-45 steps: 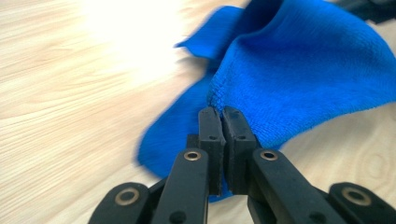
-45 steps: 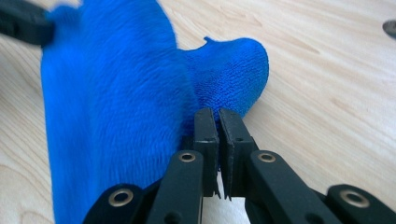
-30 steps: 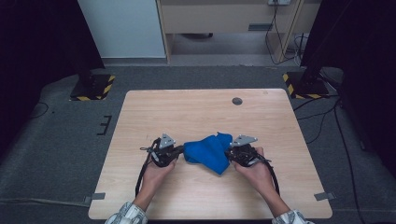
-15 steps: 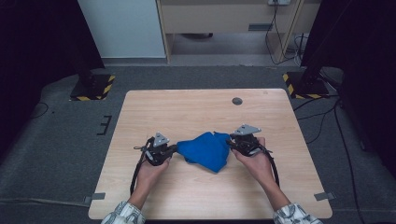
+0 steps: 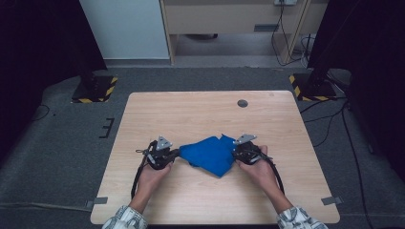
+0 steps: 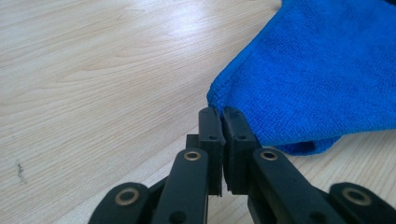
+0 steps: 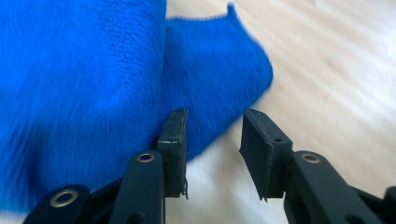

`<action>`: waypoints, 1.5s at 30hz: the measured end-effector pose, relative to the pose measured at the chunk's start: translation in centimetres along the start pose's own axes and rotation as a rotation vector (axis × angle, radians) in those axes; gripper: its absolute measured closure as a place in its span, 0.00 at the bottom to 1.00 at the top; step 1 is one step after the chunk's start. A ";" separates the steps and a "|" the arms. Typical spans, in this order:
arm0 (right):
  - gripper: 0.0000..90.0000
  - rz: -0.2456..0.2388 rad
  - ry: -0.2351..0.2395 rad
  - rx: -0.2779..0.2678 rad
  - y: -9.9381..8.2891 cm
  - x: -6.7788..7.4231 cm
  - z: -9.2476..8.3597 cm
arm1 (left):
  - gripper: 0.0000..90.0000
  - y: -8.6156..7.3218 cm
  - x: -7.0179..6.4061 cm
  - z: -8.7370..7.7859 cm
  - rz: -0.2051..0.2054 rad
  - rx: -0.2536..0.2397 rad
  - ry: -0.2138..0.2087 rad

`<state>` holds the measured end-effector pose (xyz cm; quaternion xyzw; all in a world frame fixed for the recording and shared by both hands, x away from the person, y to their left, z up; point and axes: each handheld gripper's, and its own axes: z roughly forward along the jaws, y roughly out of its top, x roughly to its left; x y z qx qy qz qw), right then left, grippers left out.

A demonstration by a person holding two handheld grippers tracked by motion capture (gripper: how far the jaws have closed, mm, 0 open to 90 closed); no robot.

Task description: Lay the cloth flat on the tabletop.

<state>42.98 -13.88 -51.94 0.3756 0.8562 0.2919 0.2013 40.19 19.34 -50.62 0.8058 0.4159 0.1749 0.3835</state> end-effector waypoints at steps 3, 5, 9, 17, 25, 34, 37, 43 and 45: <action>0.68 0.031 0.027 0.011 -0.8 0.1 -0.8 | 0.97 -0.1 0.0 0.1 0.007 0.010 0.000; 0.67 0.027 0.021 -0.017 -0.7 0.1 -1.3 | 0.97 -0.1 -0.1 0.3 0.017 0.017 -0.001; 0.67 0.043 0.014 -0.078 0.3 -0.4 -1.7 | 0.97 -0.1 -0.1 0.3 0.011 0.014 -0.002; 0.68 0.043 0.041 -0.109 3.4 -2.1 0.3 | 0.97 -0.1 -0.1 0.3 0.008 0.011 -0.002; 0.61 0.079 0.089 -0.068 5.2 -3.2 3.0 | 0.97 -0.1 0.0 0.5 0.005 0.011 -0.004; 0.51 0.078 0.116 0.002 5.1 -2.8 4.9 | 0.96 -0.1 0.0 0.5 0.006 0.016 -0.001; 0.54 0.080 0.123 0.014 5.0 -2.6 5.1 | 0.96 -0.1 0.0 0.5 0.004 0.015 -0.001; 0.79 0.072 0.148 0.007 4.6 -2.4 4.6 | 0.97 -0.1 0.2 0.6 0.001 0.015 0.004; 0.88 0.078 0.158 -0.013 4.2 -2.5 4.5 | 0.97 -0.1 0.2 0.6 0.001 0.015 0.006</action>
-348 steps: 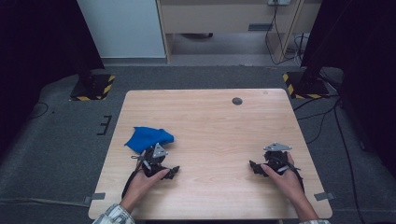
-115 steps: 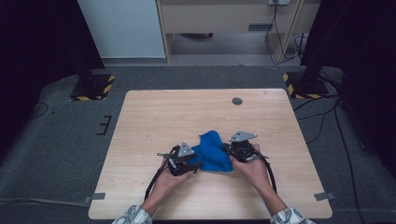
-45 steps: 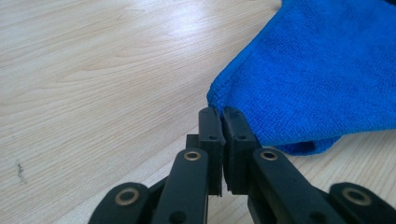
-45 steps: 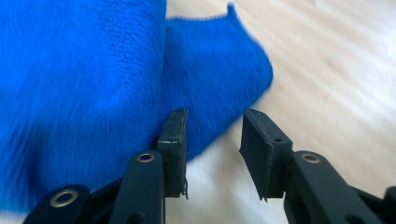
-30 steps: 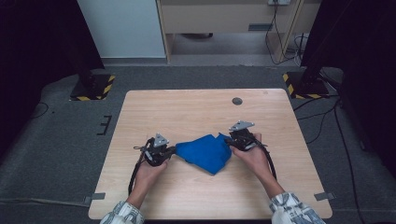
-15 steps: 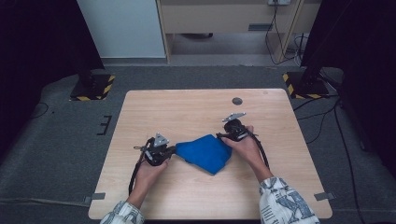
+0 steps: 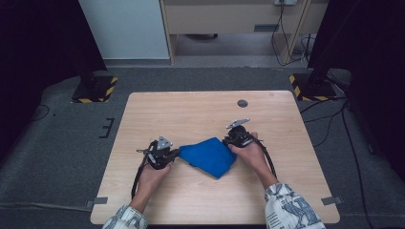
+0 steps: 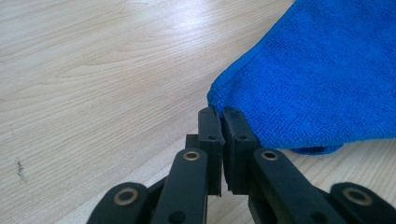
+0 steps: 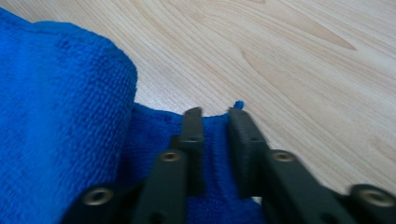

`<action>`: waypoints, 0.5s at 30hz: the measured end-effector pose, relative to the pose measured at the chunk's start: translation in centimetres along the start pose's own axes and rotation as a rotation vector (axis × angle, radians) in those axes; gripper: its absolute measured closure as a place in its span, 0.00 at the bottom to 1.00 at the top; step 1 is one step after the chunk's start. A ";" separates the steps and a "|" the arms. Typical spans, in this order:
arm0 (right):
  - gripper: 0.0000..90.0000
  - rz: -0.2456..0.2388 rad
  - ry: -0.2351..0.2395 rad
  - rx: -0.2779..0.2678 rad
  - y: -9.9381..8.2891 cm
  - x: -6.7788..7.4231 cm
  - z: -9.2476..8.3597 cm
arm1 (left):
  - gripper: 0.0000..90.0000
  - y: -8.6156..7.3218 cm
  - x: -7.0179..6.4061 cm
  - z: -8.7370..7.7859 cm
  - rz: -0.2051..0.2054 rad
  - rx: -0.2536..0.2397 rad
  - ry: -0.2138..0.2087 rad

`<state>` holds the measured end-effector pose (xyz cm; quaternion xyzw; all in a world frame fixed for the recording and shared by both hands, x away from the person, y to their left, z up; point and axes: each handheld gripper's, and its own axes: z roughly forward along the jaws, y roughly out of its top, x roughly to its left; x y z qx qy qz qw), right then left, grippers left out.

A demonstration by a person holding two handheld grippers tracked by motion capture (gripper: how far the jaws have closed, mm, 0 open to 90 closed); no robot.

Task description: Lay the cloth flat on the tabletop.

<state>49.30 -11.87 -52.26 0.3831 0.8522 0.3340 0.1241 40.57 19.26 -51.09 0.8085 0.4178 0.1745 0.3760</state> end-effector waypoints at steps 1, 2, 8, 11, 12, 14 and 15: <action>0.95 0.014 0.007 -0.015 -0.3 0.0 -0.1 | 0.97 0.0 0.0 0.0 0.000 0.000 0.000; 0.95 0.014 0.007 -0.015 -0.3 0.0 -0.1 | 0.97 0.0 0.0 0.0 0.002 -0.001 0.001; 0.98 0.034 0.011 -0.064 -0.7 -0.4 -1.6 | 0.97 0.0 0.1 -0.1 -0.004 -0.009 0.003; 0.98 0.032 0.009 -0.085 -0.8 -0.6 -2.6 | 0.97 0.1 0.1 -0.1 -0.004 -0.011 0.004; 0.98 0.033 0.010 -0.091 -0.8 -0.7 -2.9 | 0.97 0.1 0.1 -0.1 -0.008 -0.015 0.003; 0.98 0.031 0.007 -0.112 -0.8 -0.7 -3.6 | 0.97 0.2 0.1 -0.2 -0.003 -0.022 0.005; 0.98 0.031 0.005 -0.122 -0.9 -0.7 -4.0 | 0.97 0.3 0.0 -0.3 -0.003 -0.026 0.006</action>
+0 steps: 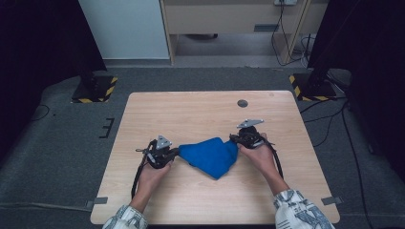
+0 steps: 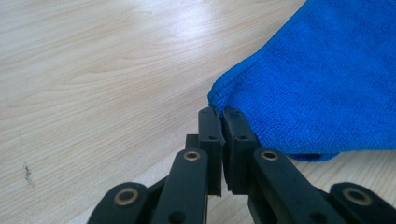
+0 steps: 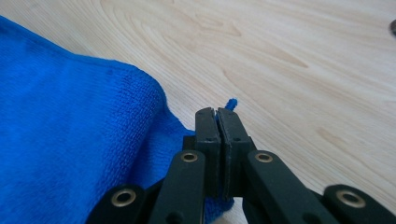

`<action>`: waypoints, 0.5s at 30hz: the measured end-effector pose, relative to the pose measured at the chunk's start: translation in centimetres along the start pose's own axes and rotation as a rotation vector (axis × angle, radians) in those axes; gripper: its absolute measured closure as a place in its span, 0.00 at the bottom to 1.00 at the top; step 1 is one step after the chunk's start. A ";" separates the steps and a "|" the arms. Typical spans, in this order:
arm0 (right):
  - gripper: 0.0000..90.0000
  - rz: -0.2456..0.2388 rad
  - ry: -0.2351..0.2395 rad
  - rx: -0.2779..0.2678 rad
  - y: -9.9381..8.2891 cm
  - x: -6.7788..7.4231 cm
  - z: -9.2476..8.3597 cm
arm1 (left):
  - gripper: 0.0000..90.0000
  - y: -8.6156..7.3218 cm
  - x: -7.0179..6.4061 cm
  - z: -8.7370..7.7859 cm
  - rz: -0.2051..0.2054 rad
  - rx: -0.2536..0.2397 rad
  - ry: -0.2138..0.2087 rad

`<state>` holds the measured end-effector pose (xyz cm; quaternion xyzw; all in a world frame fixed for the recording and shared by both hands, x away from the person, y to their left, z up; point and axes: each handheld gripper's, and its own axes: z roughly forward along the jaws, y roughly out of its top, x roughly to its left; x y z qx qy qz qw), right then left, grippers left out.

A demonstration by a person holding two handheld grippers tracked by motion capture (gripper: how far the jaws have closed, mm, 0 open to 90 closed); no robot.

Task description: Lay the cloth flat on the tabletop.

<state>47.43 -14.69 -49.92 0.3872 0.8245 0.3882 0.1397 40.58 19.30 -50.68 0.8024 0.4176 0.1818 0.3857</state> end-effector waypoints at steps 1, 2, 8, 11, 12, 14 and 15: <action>0.98 -0.001 0.001 -0.008 0.0 0.0 -0.4 | 0.97 0.1 0.0 -0.1 0.002 -0.002 0.000; 0.98 -0.001 -0.003 -0.016 0.0 0.0 -0.7 | 0.97 0.1 0.0 -0.1 -0.002 -0.004 -0.002; 0.98 0.009 -0.010 -0.085 -0.3 -0.2 -3.3 | 0.97 1.0 -0.5 -0.6 0.004 -0.028 -0.025; 0.98 0.007 -0.008 -0.105 -0.3 -0.1 -4.1 | 0.97 1.6 -0.6 -1.3 -0.014 -0.069 -0.045; 0.98 0.000 -0.004 -0.122 -0.2 0.0 -4.6 | 0.97 1.9 -0.7 -1.6 -0.008 -0.076 -0.046; 0.98 -0.005 -0.011 -0.145 0.0 0.1 -5.4 | 0.97 2.3 -0.7 -2.0 -0.010 -0.088 -0.051; 0.98 -0.006 -0.013 -0.152 0.1 0.1 -5.7 | 0.97 2.6 -0.7 -2.2 -0.012 -0.095 -0.052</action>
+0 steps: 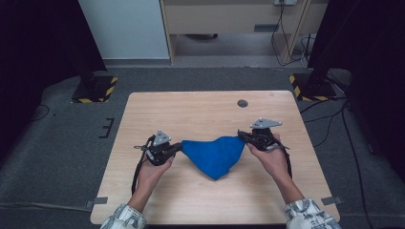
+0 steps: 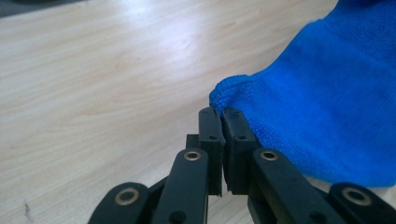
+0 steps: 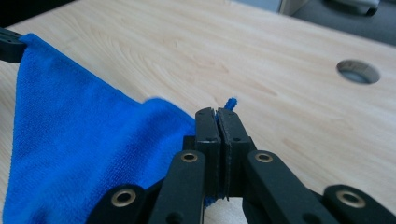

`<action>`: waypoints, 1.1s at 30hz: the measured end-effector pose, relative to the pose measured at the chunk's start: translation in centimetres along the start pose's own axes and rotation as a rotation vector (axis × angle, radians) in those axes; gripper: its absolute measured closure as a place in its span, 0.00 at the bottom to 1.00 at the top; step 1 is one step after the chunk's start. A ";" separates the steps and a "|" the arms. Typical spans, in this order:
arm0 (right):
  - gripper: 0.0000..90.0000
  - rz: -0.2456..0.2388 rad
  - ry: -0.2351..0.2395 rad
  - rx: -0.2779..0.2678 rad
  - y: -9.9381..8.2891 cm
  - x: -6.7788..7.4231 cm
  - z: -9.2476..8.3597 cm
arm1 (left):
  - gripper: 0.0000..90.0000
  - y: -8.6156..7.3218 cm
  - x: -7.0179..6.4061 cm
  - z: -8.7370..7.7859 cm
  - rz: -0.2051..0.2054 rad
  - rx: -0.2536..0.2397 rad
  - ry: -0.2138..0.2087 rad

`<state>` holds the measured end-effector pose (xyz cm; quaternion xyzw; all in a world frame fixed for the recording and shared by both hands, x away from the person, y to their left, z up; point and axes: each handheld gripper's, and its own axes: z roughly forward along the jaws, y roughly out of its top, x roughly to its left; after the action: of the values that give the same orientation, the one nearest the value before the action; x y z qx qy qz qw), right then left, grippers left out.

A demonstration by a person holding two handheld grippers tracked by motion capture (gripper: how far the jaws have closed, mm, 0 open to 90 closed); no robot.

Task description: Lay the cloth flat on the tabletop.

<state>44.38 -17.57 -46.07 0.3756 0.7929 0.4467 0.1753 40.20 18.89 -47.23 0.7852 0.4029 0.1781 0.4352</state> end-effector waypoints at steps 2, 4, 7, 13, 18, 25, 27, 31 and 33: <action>0.98 -0.010 -0.009 -0.020 0.5 0.1 -0.7 | 0.97 0.8 0.1 -0.4 0.006 -0.010 0.007; 0.98 -0.017 -0.013 -0.038 1.0 0.1 -1.4 | 0.97 1.7 0.1 -0.8 0.010 -0.028 0.006; 0.98 -0.028 -0.021 -0.058 1.7 0.3 -2.4 | 0.97 2.9 -0.1 -1.4 0.028 -0.042 0.007; 0.98 -0.042 -0.039 -0.096 3.1 0.4 -3.6 | 0.97 4.8 -0.6 -2.2 0.059 -0.066 0.018; 0.98 -0.053 -0.051 -0.118 4.1 0.5 -4.2 | 0.97 5.3 -0.4 -2.2 0.062 -0.069 0.025; 0.98 -0.063 -0.066 -0.131 4.6 0.5 -4.6 | 0.97 5.1 0.0 -2.5 0.052 -0.072 0.030; 0.98 -0.058 -0.066 -0.133 4.6 0.5 -4.8 | 0.97 5.2 0.0 -2.8 0.050 -0.079 0.029; 0.98 -0.058 -0.072 -0.143 4.8 0.4 -5.3 | 0.97 5.6 0.0 -3.3 0.057 -0.087 0.026; 0.98 -0.059 -0.075 -0.160 5.2 0.4 -5.8 | 0.97 5.9 0.0 -3.5 0.058 -0.092 0.028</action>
<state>42.86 -18.93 -38.58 0.3532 0.7585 0.4888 0.2471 40.81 19.00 -40.36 0.7731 0.3773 0.2200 0.4601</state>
